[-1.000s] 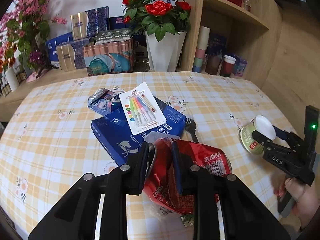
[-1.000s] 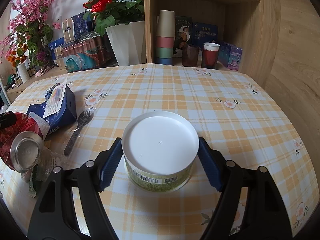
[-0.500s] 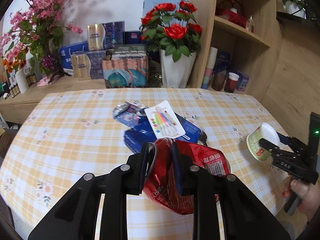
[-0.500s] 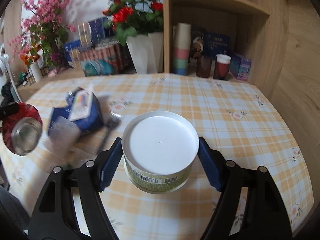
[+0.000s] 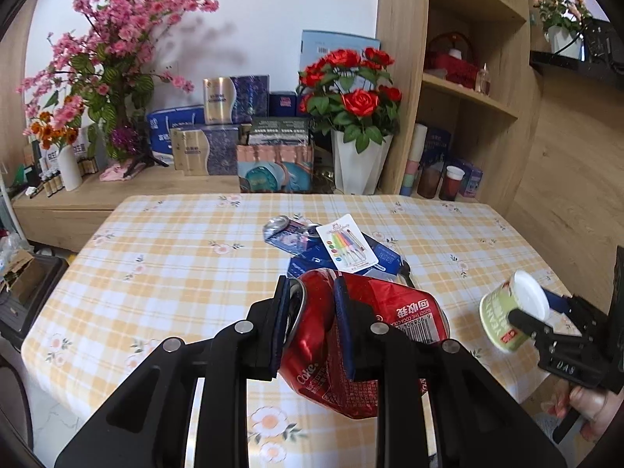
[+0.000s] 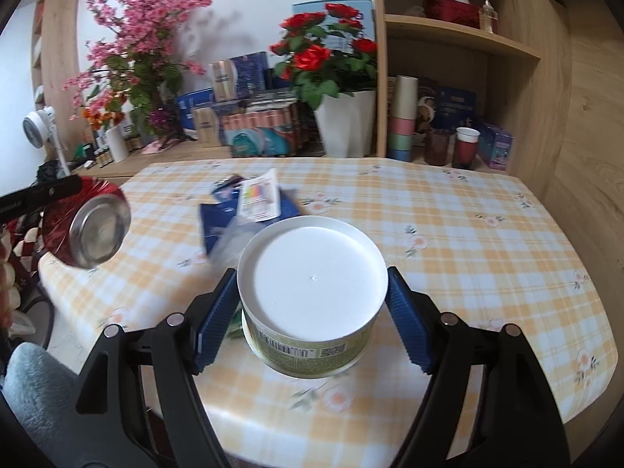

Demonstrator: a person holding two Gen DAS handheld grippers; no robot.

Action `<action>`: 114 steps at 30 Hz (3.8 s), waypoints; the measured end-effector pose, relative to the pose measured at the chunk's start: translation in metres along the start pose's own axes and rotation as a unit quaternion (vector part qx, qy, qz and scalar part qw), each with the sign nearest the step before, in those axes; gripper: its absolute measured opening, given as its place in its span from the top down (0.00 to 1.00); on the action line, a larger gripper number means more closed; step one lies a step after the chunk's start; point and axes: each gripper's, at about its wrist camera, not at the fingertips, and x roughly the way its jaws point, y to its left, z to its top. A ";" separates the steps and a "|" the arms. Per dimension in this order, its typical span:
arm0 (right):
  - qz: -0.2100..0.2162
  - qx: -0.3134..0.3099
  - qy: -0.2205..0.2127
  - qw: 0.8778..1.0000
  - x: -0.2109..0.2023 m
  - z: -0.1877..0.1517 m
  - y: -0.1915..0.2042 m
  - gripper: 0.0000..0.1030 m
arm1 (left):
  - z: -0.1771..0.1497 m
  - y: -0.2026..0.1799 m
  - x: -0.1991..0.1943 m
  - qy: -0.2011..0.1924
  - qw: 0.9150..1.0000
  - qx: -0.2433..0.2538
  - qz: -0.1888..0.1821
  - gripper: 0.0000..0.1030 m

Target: Collect trash

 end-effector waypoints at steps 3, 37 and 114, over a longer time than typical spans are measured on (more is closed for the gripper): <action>0.011 -0.003 -0.004 1.000 -0.015 -0.006 0.017 0.28 | -0.004 0.006 -0.017 -0.007 1.000 -0.002 0.001 0.78; 0.127 -0.052 0.041 0.990 -0.055 -0.068 0.122 0.09 | -0.063 0.067 -0.112 -0.024 0.998 -0.056 0.008 0.78; -0.032 0.046 0.019 0.998 -0.021 -0.003 -0.022 0.05 | -0.034 0.048 -0.036 -0.036 0.998 -0.013 0.057 0.06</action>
